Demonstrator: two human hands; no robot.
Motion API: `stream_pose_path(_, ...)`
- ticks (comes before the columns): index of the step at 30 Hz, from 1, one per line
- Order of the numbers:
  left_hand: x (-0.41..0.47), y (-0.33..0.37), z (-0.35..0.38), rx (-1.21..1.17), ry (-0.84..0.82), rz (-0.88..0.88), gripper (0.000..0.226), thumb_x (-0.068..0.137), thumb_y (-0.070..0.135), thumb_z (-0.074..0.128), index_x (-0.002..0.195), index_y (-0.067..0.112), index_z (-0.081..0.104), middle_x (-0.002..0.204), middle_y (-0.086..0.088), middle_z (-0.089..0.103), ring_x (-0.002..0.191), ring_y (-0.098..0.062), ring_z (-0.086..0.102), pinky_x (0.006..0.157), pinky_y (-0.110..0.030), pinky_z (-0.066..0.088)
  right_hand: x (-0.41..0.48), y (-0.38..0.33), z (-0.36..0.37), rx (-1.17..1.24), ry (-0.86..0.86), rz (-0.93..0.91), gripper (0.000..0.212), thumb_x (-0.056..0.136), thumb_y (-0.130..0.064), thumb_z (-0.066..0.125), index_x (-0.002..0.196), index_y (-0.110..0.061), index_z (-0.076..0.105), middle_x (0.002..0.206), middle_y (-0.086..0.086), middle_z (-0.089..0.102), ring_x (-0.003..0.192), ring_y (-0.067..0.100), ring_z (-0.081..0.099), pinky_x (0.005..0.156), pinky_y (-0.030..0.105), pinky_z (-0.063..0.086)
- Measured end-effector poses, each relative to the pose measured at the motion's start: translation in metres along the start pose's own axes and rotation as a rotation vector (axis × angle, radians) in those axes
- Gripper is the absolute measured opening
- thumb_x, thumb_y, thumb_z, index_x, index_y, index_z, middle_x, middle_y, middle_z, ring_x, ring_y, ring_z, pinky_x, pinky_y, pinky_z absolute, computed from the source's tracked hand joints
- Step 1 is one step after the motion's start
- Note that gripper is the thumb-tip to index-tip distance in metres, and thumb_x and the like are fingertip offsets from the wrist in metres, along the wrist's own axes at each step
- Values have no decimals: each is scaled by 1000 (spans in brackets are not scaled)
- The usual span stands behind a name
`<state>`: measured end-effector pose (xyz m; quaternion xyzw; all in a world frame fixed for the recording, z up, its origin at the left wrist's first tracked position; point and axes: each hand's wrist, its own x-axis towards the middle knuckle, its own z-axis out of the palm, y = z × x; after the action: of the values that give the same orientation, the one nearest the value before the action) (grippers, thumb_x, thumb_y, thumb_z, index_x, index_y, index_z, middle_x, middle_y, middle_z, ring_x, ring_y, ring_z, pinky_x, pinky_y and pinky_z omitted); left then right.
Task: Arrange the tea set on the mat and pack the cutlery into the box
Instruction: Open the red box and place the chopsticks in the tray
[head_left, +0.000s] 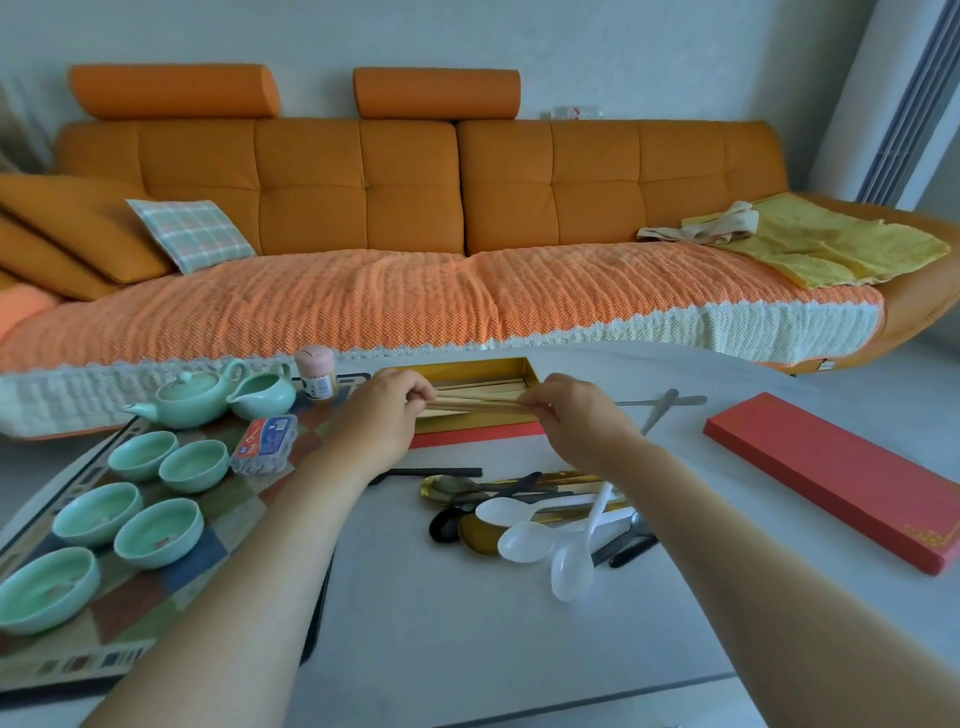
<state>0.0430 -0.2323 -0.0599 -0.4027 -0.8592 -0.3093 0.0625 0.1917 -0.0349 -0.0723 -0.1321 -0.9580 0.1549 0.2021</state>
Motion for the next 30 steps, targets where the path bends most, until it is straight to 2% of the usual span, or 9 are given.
stream_pose_path(4, -1, -16, -3, 105, 120, 13, 14, 94, 17, 59, 98, 28, 65, 101, 10, 55, 95, -14, 54, 75, -36, 47, 16, -9, 11, 12, 94, -46, 34, 98, -3, 44, 117, -15, 70, 104, 3, 62, 98, 24, 55, 87, 37, 47)
stream_pose_path(8, 2, -25, 1, 189, 190, 85, 25, 93, 15, 61, 117, 21, 65, 116, 1, 58, 111, -21, 50, 88, -37, 45, 34, -18, 24, 11, 125, -32, 34, 98, -3, 45, 118, -14, 70, 103, 6, 64, 100, 27, 54, 86, 42, 46)
stream_pose_path(12, -1, -28, 8, 212, 8, 168, 34, 99, 28, 51, 132, 25, 58, 135, 7, 53, 125, -17, 46, 106, -38, 36, 49, -22, 36, -42, 55, 17, 37, 96, -3, 45, 118, -20, 69, 108, 3, 66, 107, 25, 52, 91, 40, 45)
stream_pose_path(16, -1, -31, 13, 301, -126, 144, 41, 101, 39, 43, 140, 29, 51, 149, 9, 43, 138, -15, 34, 112, -38, 25, 57, -23, 41, 0, -12, 132, 32, 100, -10, 46, 118, -23, 70, 121, 1, 65, 107, 21, 57, 91, 36, 49)
stream_pose_path(20, -2, -23, 13, 296, -187, 112, 46, 100, 42, 44, 144, 29, 47, 148, 6, 48, 135, -18, 40, 113, -34, 22, 55, -23, 37, 54, -7, 132, 33, 100, -12, 43, 116, -20, 70, 123, 1, 64, 89, 13, 56, 81, 28, 47)
stream_pose_path(22, -3, -21, 14, 306, -192, 111, 45, 101, 41, 44, 144, 29, 47, 147, 7, 48, 135, -19, 39, 115, -33, 15, 50, -23, 35, 55, -44, 90, 35, 97, -13, 42, 115, -21, 71, 123, -3, 64, 92, 8, 53, 81, 24, 43)
stream_pose_path(24, 0, -21, 17, 310, -179, 129, 43, 101, 40, 43, 142, 29, 48, 147, 9, 48, 135, -17, 39, 118, -37, 7, 44, -24, 33, 65, -94, 81, 36, 93, -16, 43, 114, -23, 71, 122, -6, 66, 98, 8, 56, 83, 25, 46)
stream_pose_path(30, 3, -18, 24, 262, -231, 159, 45, 99, 38, 46, 143, 29, 45, 146, 7, 50, 133, -16, 43, 119, -39, 13, 36, -25, 28, -133, -231, 27, 39, 95, -25, 42, 127, -24, 64, 129, -5, 64, 119, 17, 54, 101, 34, 44)
